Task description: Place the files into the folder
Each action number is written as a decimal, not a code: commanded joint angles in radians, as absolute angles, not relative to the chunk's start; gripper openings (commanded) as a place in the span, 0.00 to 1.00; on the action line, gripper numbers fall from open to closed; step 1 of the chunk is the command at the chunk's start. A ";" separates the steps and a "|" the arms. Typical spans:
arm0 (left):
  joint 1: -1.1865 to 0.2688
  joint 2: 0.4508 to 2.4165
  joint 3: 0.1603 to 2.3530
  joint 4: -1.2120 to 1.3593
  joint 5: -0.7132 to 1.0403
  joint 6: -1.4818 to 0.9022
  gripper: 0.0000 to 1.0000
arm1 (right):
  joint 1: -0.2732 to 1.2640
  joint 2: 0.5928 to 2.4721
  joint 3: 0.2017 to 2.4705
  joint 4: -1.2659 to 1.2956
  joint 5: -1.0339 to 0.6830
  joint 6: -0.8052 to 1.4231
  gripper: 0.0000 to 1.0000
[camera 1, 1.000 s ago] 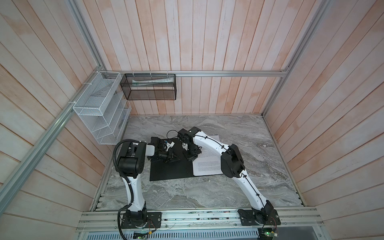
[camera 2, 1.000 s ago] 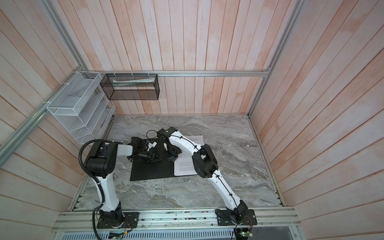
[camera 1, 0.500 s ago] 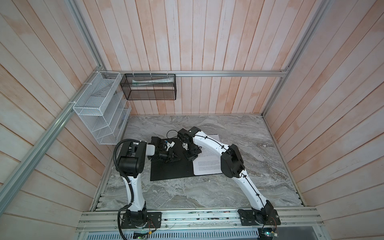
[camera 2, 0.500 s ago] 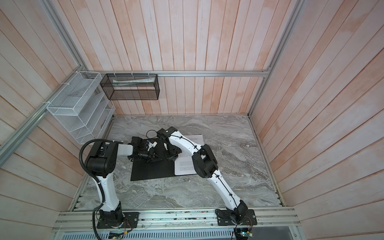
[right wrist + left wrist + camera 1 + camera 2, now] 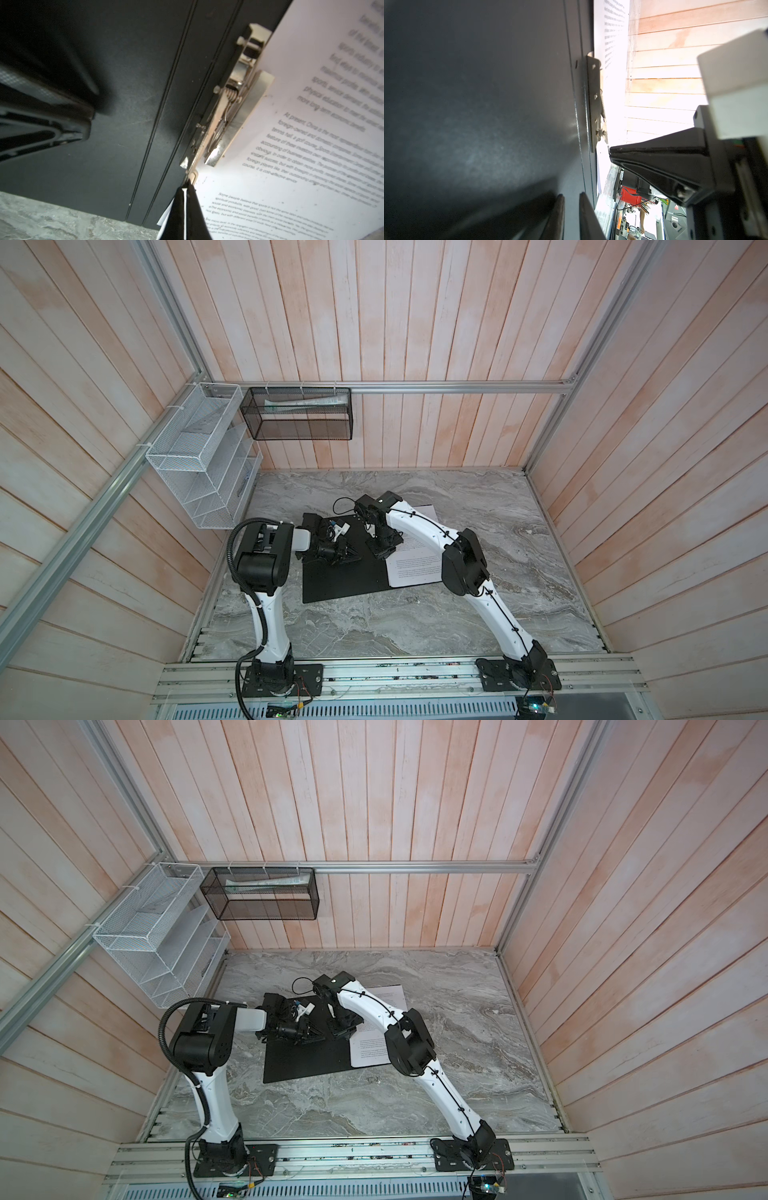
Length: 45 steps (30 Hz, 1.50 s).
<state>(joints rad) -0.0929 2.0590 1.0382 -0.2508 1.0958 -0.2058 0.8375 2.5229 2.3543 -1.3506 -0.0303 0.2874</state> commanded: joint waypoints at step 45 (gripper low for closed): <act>-0.101 2.116 1.024 -0.276 0.989 -0.168 0.17 | 0.447 2.238 2.135 -0.937 0.130 0.446 0.12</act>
